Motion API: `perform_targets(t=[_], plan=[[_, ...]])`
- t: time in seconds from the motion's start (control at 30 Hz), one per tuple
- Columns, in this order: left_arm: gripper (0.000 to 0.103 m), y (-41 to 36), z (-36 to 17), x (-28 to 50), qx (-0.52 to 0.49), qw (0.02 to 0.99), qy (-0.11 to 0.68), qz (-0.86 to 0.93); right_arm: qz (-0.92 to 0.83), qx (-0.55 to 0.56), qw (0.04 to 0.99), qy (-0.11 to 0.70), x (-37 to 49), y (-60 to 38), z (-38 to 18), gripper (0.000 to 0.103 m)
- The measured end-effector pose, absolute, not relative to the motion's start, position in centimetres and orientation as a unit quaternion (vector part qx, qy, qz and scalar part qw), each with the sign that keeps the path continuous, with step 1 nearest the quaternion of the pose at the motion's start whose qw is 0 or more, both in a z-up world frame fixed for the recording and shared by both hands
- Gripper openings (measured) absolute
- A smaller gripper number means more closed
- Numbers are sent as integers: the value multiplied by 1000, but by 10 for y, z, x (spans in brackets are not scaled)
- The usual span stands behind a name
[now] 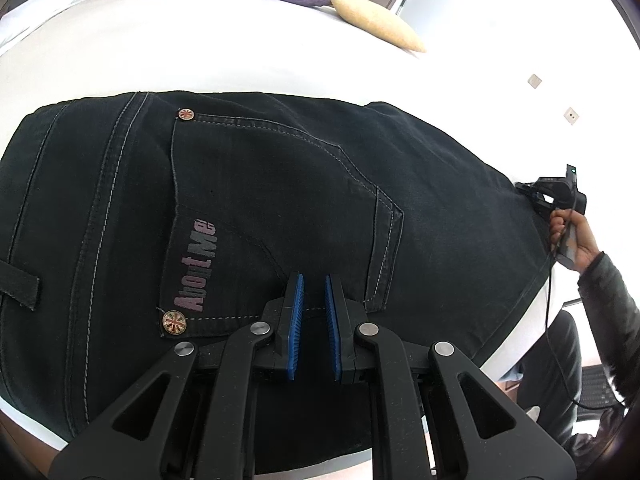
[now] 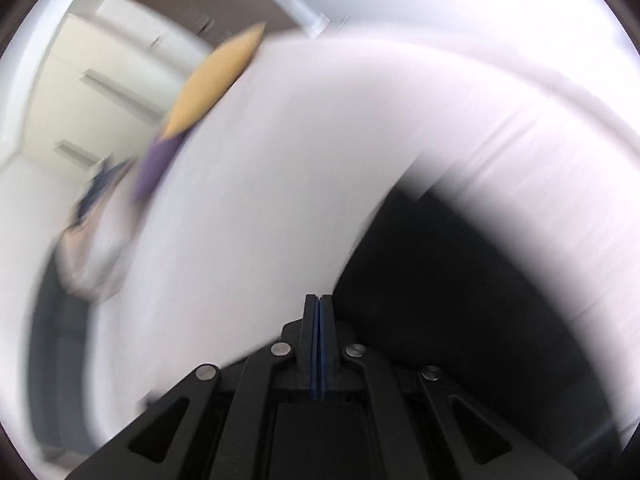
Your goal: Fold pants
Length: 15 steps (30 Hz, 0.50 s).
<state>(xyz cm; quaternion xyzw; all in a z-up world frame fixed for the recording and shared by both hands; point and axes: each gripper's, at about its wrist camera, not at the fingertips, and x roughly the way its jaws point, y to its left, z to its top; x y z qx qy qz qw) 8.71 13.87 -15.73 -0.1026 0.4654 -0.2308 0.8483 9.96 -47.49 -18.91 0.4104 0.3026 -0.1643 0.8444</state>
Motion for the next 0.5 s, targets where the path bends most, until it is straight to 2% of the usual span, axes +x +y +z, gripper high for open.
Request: perform_targets(t=[0.07, 0.1, 0.13, 0.3, 0.37, 0.4, 0.47, 0.5], plan=[[11, 139, -157, 86, -101, 849, 464, -230, -181, 432, 837, 282, 81, -478, -179, 3], [11, 139, -157, 86, -101, 850, 464, -229, -176, 419, 846, 279, 74, -467, -168, 8], [11, 138, -157, 86, -102, 850, 463, -229, -150, 404, 857, 283, 71, -452, -160, 8], [11, 138, -157, 85, -102, 852, 462, -224, 91, 335, 866, 361, 92, -309, -147, 9], [11, 137, -156, 84, -97, 854, 460, -223, 154, 331, 848, 384, 103, -267, -160, 17], [11, 136, -156, 83, -96, 854, 460, -223, 155, 327, 842, 400, 107, -256, -170, 17], [11, 137, -156, 82, -98, 854, 460, -223, 120, 320, 835, 431, 108, -252, -191, 17], [11, 137, -155, 82, -98, 854, 460, -223, 98, 324, 835, 434, 98, -266, -204, 11]])
